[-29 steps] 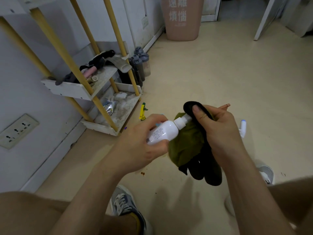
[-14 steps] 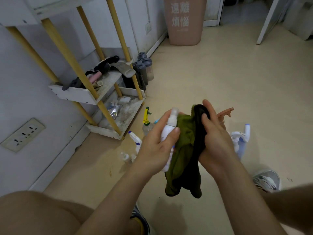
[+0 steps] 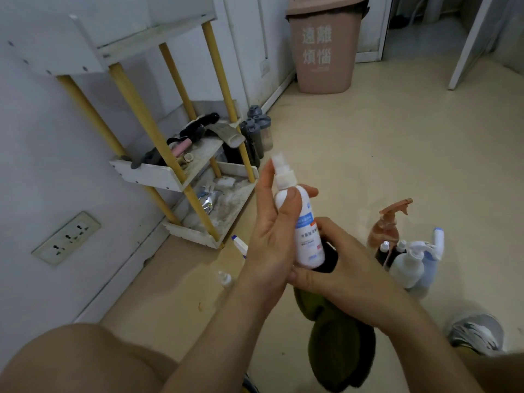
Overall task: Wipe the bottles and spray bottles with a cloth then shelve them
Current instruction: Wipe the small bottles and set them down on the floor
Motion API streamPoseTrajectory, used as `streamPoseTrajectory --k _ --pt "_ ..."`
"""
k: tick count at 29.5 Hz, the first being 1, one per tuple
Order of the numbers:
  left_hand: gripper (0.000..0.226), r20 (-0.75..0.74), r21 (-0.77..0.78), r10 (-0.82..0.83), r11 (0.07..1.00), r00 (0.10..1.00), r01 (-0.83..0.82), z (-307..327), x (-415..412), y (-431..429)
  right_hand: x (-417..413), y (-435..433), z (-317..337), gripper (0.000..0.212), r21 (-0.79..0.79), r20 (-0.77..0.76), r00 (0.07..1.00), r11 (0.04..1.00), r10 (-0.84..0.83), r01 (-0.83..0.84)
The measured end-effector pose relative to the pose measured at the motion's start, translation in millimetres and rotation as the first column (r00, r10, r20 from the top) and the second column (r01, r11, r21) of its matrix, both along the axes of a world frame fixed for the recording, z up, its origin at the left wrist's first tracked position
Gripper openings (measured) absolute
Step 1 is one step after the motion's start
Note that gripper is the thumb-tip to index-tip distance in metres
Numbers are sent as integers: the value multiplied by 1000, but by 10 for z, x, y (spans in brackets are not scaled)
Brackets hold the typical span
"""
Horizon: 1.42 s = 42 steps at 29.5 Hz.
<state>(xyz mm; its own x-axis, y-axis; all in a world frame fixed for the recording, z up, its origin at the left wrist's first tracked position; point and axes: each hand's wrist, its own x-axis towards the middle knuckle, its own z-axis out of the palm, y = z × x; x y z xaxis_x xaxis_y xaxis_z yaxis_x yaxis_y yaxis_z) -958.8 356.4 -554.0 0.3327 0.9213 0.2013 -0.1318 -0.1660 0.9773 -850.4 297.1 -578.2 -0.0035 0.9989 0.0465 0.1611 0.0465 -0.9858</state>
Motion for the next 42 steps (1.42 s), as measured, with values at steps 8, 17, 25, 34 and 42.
streamPoseTrajectory --k 8,17,25,34,42 --pt "51 24 -62 -105 992 994 107 197 -161 55 60 -16 -21 30 176 108 960 955 -259 238" --pt "15 -310 341 104 940 945 8 539 -517 121 36 -14 -47 29 269 432 844 938 -318 216" --pt "7 -387 286 110 958 916 6 459 -538 142 6 7 -20 54 235 619 731 956 -286 175" --pt "10 -466 247 41 965 884 86 381 -506 189 -187 111 -57 53 170 36 999 985 -16 10" --pt "8 -475 197 25 977 880 79 355 -491 220 -221 184 -132 50 223 185 962 962 -203 160"
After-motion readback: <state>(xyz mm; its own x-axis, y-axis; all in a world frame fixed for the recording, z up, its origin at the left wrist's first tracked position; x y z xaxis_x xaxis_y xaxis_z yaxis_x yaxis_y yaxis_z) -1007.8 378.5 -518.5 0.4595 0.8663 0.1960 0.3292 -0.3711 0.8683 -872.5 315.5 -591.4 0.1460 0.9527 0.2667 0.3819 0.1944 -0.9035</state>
